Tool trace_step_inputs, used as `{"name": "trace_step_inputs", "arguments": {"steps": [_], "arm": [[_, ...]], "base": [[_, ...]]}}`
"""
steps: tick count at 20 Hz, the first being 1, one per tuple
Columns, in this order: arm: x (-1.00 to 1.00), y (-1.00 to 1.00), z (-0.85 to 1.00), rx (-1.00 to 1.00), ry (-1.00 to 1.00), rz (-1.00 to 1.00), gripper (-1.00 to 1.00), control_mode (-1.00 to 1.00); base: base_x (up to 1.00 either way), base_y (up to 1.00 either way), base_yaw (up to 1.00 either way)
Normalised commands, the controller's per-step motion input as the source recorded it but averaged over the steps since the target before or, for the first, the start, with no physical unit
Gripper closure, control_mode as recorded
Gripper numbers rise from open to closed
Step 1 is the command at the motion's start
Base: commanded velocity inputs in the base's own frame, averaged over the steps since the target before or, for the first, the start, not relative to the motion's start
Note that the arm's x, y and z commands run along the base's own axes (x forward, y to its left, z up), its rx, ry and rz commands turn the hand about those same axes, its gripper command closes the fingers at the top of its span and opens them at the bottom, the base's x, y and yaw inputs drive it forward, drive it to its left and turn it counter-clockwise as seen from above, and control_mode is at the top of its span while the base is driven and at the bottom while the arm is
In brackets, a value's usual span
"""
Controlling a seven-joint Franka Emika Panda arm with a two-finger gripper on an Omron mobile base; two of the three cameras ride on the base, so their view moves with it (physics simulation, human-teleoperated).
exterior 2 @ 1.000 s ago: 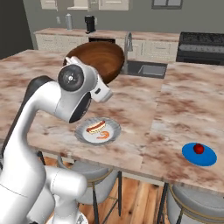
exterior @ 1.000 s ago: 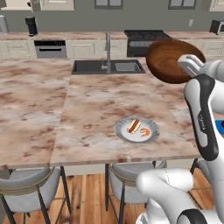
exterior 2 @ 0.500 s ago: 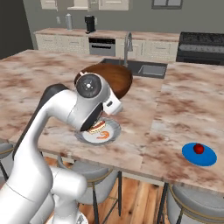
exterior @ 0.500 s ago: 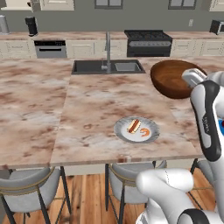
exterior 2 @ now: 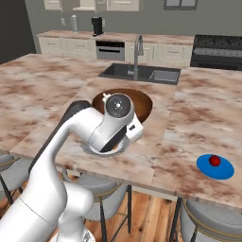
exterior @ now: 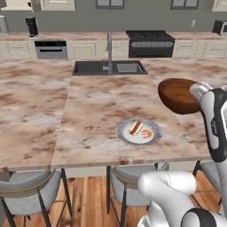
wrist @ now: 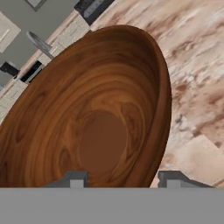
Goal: Take the smaller bowl and place it next to the appetizer plate on the dining counter , and place the larger bowl next to the plate with cooked food.
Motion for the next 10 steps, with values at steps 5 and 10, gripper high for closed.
{"name": "trace_step_inputs", "arguments": {"steps": [5, 10], "arm": [[0.00, -0.29, -0.43, 0.01, 0.04, 0.01, 1.00, -1.00], [0.00, -0.30, -0.40, 0.00, 0.03, 0.03, 1.00, -1.00]], "base": [[0.00, 0.00, 0.00], [0.00, 0.00, 0.00]]}}
